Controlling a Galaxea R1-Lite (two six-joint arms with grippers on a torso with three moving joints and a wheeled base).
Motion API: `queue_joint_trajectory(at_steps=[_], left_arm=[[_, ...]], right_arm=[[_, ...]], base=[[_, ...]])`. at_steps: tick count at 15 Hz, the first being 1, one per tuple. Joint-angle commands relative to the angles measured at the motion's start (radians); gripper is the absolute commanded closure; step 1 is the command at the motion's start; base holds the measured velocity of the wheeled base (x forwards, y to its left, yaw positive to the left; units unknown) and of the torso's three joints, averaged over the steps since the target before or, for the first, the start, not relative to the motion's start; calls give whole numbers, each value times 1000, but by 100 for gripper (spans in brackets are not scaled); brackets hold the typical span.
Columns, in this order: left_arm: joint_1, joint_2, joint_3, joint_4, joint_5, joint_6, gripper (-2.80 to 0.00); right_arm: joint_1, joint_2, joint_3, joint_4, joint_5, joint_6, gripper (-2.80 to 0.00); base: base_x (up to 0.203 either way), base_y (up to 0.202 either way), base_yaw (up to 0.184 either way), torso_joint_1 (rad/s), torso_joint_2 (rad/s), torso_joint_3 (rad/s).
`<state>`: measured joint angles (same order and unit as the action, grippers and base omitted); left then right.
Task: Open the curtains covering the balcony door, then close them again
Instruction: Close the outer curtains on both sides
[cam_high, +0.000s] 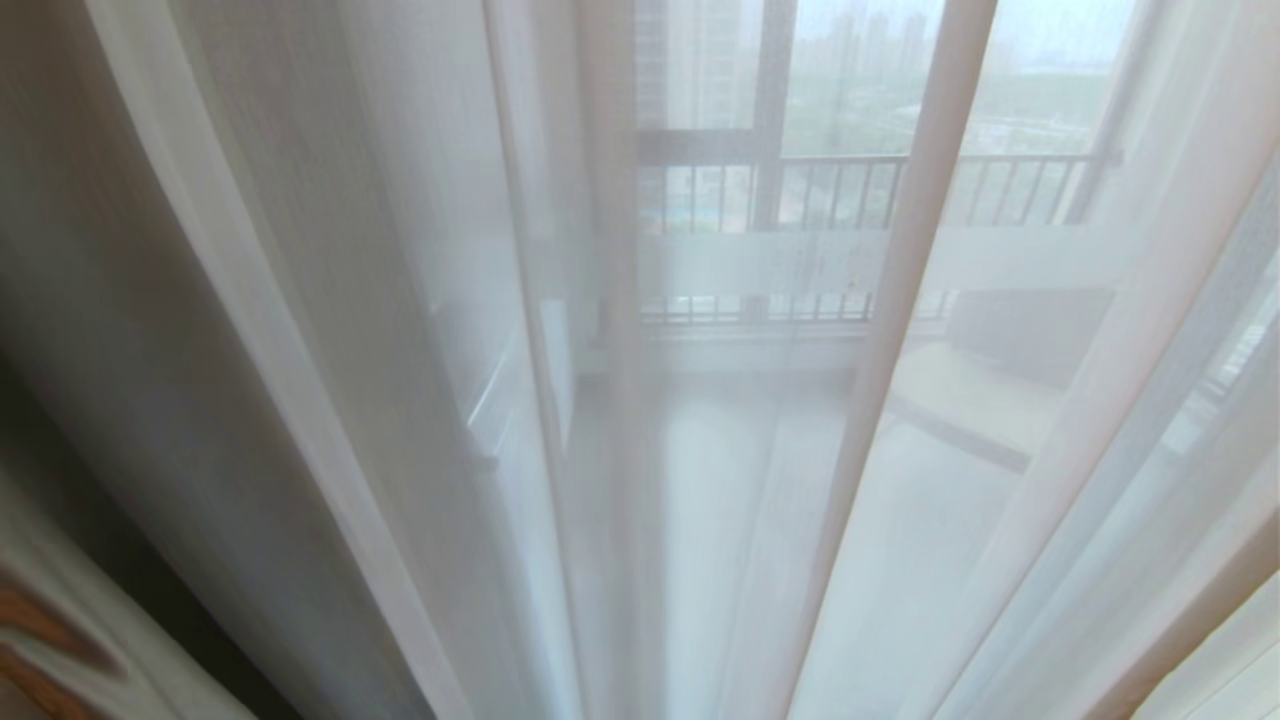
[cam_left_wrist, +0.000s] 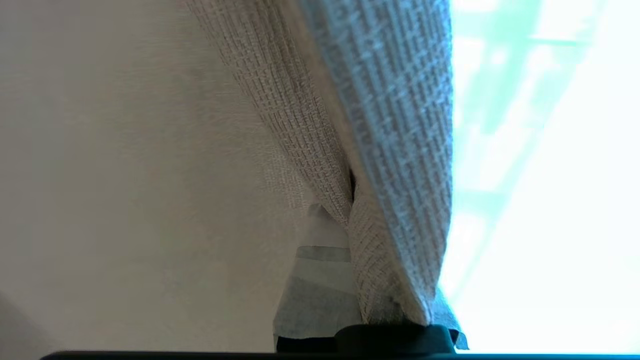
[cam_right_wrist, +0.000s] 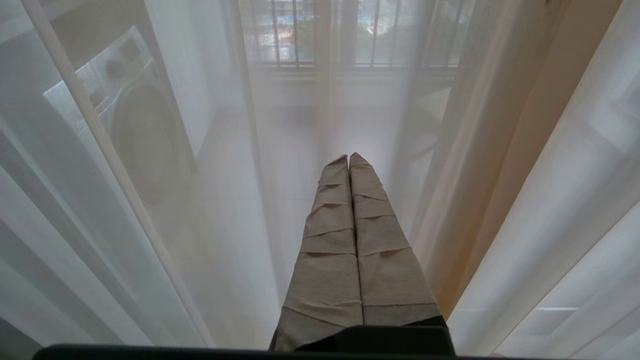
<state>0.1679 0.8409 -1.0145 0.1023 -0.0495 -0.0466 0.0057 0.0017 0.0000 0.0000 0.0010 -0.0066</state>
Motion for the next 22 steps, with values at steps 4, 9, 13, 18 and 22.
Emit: queue_joint_trajectory(at_steps=[4, 9, 13, 18, 22], left_arm=[[-188, -12, 7, 4, -1, 2, 0], [-373, 48, 3, -2, 6, 18, 0], [-492, 120, -3, -43, 12, 27, 0], [-723, 219, -7, -141, 140, 30, 0], [-898, 313, -50, -161, 268, 30, 0]], right_arm=[[0, 0, 0, 0, 1, -1, 0], [0, 0, 0, 0, 1, -1, 0], [0, 0, 0, 0, 1, -1, 0], [0, 0, 0, 0, 1, 0, 0], [0, 0, 0, 0, 1, -1, 0]], base=[[0, 0, 0, 0, 0, 0], [0, 0, 0, 0, 0, 0], [0, 0, 0, 0, 0, 0], [0, 0, 0, 0, 0, 0], [0, 0, 0, 0, 0, 0]])
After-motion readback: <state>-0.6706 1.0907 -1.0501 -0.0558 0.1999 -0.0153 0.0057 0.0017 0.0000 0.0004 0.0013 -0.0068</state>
